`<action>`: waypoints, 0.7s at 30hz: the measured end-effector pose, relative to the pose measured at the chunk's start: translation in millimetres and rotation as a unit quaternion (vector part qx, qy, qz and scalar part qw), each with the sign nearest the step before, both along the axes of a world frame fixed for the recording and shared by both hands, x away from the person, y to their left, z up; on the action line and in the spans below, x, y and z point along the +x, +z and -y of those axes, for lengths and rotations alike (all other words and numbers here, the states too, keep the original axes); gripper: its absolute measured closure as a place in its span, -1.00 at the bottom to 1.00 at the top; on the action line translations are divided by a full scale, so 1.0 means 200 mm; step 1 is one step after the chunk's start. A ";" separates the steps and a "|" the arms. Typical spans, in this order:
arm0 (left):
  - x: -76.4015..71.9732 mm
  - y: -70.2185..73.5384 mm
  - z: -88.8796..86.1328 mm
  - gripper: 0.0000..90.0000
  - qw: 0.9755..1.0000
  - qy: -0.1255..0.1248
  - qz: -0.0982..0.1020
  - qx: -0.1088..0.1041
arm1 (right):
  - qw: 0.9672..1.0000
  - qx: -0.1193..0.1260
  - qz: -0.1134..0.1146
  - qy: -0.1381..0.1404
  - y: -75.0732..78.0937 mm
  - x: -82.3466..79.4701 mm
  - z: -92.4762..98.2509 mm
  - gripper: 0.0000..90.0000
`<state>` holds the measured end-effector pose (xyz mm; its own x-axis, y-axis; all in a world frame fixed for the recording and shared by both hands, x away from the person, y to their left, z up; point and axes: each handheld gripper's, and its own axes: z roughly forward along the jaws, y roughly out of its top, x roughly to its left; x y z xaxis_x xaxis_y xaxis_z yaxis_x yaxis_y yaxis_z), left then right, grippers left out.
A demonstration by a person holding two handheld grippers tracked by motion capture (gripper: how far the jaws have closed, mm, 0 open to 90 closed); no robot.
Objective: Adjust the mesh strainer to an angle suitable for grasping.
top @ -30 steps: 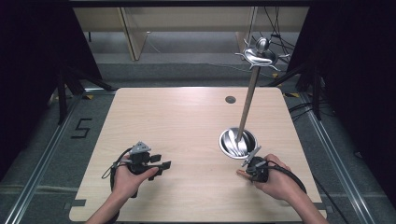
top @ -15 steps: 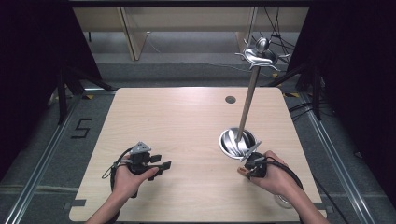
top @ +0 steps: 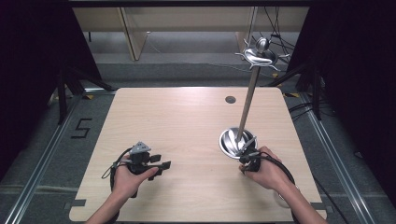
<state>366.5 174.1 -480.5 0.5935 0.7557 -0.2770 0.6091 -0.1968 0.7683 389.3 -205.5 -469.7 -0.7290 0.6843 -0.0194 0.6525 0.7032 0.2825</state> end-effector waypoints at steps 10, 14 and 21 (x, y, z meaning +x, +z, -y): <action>0.00 0.00 0.01 -0.05 1.000 -0.001 0.001 -0.005 | 1.000 0.016 0.019 -0.013 0.05 0.01 0.05 0.88; 0.01 0.00 0.01 -0.05 1.000 -0.004 -0.002 0.001 | 1.000 0.017 0.005 -0.010 0.10 -0.01 0.06 0.74; 0.00 0.00 0.00 -0.05 1.000 -0.003 -0.002 -0.001 | 1.000 -0.022 -0.016 0.003 0.18 -0.04 0.20 0.40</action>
